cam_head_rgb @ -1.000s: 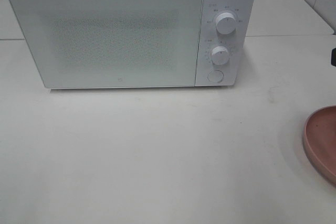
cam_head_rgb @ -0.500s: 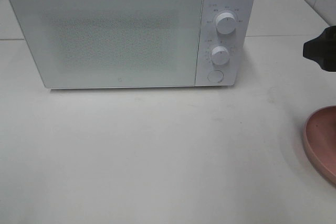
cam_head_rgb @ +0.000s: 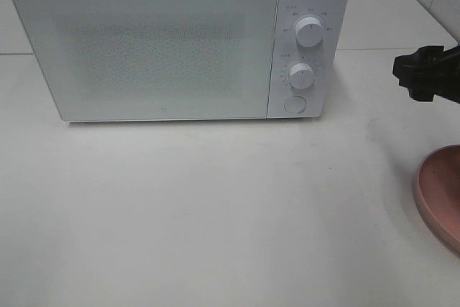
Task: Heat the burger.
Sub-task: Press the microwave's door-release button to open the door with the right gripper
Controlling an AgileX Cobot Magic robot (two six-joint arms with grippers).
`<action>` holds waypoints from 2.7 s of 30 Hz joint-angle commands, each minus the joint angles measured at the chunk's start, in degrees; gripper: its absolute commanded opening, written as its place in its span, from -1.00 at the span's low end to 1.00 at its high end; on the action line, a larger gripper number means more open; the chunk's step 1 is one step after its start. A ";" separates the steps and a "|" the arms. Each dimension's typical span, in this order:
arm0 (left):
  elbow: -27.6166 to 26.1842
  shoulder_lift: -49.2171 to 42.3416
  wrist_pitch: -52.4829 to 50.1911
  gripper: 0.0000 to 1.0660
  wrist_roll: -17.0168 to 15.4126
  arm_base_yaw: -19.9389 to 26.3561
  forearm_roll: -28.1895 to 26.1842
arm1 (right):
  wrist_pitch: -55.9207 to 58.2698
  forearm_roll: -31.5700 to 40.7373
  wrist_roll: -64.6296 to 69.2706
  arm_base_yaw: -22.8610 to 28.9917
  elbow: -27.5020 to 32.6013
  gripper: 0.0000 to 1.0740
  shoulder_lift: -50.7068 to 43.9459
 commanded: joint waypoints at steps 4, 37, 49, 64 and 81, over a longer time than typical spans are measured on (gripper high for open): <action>0.17 -1.38 -0.97 0.57 -0.06 0.06 -0.46 | -15.70 6.42 -6.19 6.47 4.98 0.40 4.64; 0.17 -1.38 -0.97 0.57 -0.06 0.06 -0.46 | -47.56 50.19 -22.75 43.03 4.47 0.40 29.34; 0.17 -1.38 -0.97 0.57 -0.06 0.06 -0.46 | -47.61 50.82 -21.08 43.43 4.35 0.40 29.79; 0.17 -1.38 -0.97 0.57 -0.06 0.06 -0.46 | -47.61 50.88 18.28 43.43 4.35 0.10 29.79; 0.17 -1.38 -0.97 0.57 -0.06 0.06 -0.46 | -43.20 50.82 60.91 43.43 4.35 -0.80 29.79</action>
